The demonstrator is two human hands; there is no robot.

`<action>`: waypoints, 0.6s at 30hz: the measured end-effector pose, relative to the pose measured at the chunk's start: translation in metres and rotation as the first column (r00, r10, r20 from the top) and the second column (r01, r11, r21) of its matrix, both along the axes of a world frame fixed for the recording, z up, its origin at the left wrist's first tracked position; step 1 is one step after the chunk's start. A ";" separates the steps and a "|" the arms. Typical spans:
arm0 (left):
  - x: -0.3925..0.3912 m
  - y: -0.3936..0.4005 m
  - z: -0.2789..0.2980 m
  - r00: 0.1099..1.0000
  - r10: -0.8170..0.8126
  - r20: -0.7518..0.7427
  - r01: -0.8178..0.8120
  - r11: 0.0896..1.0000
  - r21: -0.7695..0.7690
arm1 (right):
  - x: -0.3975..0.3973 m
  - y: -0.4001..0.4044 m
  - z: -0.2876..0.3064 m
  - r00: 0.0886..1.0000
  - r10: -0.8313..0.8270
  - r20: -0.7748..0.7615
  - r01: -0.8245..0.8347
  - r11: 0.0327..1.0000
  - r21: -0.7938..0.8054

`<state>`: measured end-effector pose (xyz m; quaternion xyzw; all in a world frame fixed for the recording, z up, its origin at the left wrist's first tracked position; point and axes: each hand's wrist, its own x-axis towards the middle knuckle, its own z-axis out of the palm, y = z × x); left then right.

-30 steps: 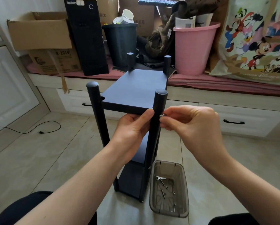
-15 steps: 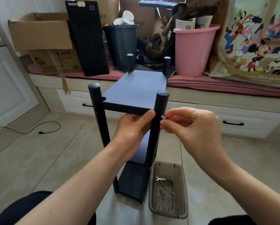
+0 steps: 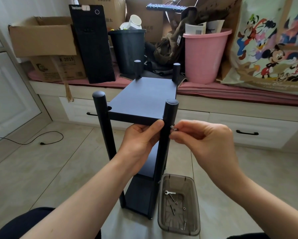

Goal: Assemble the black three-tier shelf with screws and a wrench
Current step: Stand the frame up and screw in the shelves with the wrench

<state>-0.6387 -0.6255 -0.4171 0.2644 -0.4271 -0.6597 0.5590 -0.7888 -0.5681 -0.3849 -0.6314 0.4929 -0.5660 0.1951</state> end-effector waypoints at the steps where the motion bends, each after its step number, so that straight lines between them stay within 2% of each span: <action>1: 0.000 0.000 0.000 1.000 -0.002 0.000 0.002 1.000 -0.002 | 0.000 -0.001 0.000 0.998 0.021 0.053 -0.022 0.999 0.025; 2: 0.000 -0.001 -0.001 1.000 -0.002 -0.002 0.002 1.000 -0.003 | 0.001 -0.001 0.000 0.999 0.014 0.045 -0.015 1.000 0.018; 7: 0.000 -0.001 -0.001 1.000 0.000 -0.003 0.000 1.000 -0.010 | 0.005 0.000 0.000 0.974 -0.108 -0.201 0.087 0.990 -0.112; 11: -0.002 0.000 0.001 1.000 0.012 -0.007 -0.012 1.000 -0.002 | 0.007 0.002 0.000 0.857 -0.266 -0.441 0.105 0.929 -0.356; 16: -0.002 0.001 0.001 1.000 0.007 0.003 -0.007 1.000 -0.012 | 0.005 0.001 -0.004 0.791 -0.303 -0.532 0.094 0.919 -0.384; 18: -0.001 0.001 0.001 1.000 0.003 0.007 -0.003 1.000 -0.014 | 0.006 0.001 -0.003 0.801 -0.284 -0.528 0.081 0.924 -0.374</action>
